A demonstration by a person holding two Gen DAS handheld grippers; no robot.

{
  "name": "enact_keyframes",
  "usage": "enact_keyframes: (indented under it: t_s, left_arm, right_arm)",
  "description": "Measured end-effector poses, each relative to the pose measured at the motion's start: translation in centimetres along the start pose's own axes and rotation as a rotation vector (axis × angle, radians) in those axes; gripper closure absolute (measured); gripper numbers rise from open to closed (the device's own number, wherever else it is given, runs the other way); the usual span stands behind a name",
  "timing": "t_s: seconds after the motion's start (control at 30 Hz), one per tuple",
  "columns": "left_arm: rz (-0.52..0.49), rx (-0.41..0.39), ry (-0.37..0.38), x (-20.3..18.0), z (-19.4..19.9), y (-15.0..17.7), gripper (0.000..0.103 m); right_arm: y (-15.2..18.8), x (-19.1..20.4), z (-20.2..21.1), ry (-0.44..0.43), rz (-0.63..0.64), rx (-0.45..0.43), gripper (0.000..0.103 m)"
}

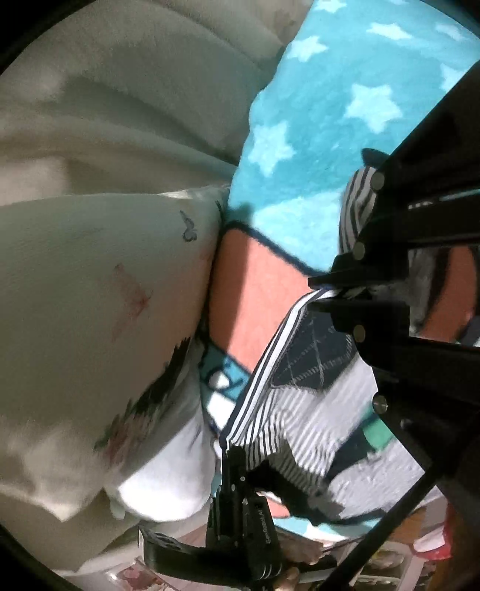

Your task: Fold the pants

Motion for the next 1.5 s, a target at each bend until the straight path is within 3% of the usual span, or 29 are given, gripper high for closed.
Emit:
enact_keyframes:
  t_s: [0.17, 0.33, 0.47, 0.6, 0.73, 0.8, 0.87, 0.9, 0.93, 1.03, 1.17, 1.3, 1.37, 1.43, 1.5]
  left_arm:
    - [-0.033, -0.076, 0.007, -2.1, 5.0, 3.4, 0.095]
    - [-0.025, -0.098, 0.053, -3.4, 8.3, 8.2, 0.095]
    - [-0.007, -0.061, 0.077, -4.4, 8.6, 13.1, 0.095]
    - [-0.002, 0.032, 0.082, -5.2, 6.3, 18.3, 0.095]
    - [-0.009, 0.090, 0.048, -5.2, 4.3, 20.9, 0.092]
    - [-0.019, 0.092, 0.064, -5.2, 5.0, 21.3, 0.089]
    - [-0.021, 0.075, 0.085, -5.0, 6.2, 21.3, 0.083]
    - [-0.015, 0.064, 0.081, -4.5, 7.2, 21.3, 0.080]
    - [-0.007, 0.061, 0.079, -4.0, 7.8, 21.4, 0.078]
    - [0.065, 0.052, 0.077, -1.7, 9.5, 21.7, 0.076]
    - [0.178, 0.016, 0.084, 0.7, 11.1, 21.3, 0.076]
    - [0.248, -0.009, 0.115, 1.2, 11.2, 20.1, 0.076]
    - [0.282, -0.012, 0.129, 1.1, 10.9, 19.8, 0.076]
    - [0.307, -0.011, 0.139, 1.0, 10.6, 19.7, 0.075]
    - [0.325, -0.007, 0.129, 1.1, 10.5, 19.8, 0.075]
  right_arm:
    - [3.0, 2.9, 3.5, 0.019, -0.007, -0.021, 0.097]
    - [7.8, 5.3, 5.7, 0.024, -0.037, 0.013, 0.097]
    - [12.4, 6.9, 5.8, 0.023, -0.087, 0.068, 0.097]
    - [16.7, 7.5, 4.6, 0.033, -0.171, 0.132, 0.096]
    - [18.6, 7.1, 4.6, 0.076, -0.266, 0.153, 0.084]
    - [18.8, 6.9, 6.1, 0.082, -0.302, 0.136, 0.081]
    - [18.8, 6.3, 8.1, 0.116, -0.333, 0.101, 0.066]
    - [18.8, 5.8, 9.3, 0.142, -0.350, 0.071, 0.046]
    - [18.9, 5.1, 10.6, 0.171, -0.372, 0.035, 0.036]
    - [18.4, 2.7, 12.3, 0.215, -0.456, -0.025, 0.035]
    - [16.7, -0.1, 11.7, 0.227, -0.550, -0.078, 0.035]
    - [15.3, -0.8, 9.0, 0.254, -0.506, -0.072, 0.036]
    - [15.1, -1.2, 7.0, 0.238, -0.499, -0.038, 0.046]
    - [15.1, -1.4, 5.0, 0.170, -0.522, 0.019, 0.094]
    - [15.1, -1.4, 5.3, 0.135, -0.555, 0.011, 0.098]
Point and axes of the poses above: each gripper's, at about its wrist camera, not at the fingertips, and z roughly against the way its jaws point, x to its left, y to its underside, the point moved 6 cm from there along -z, roughly the way its jaws point, and after that the axes turned 7 degrees about y, right-handed, at the moved point
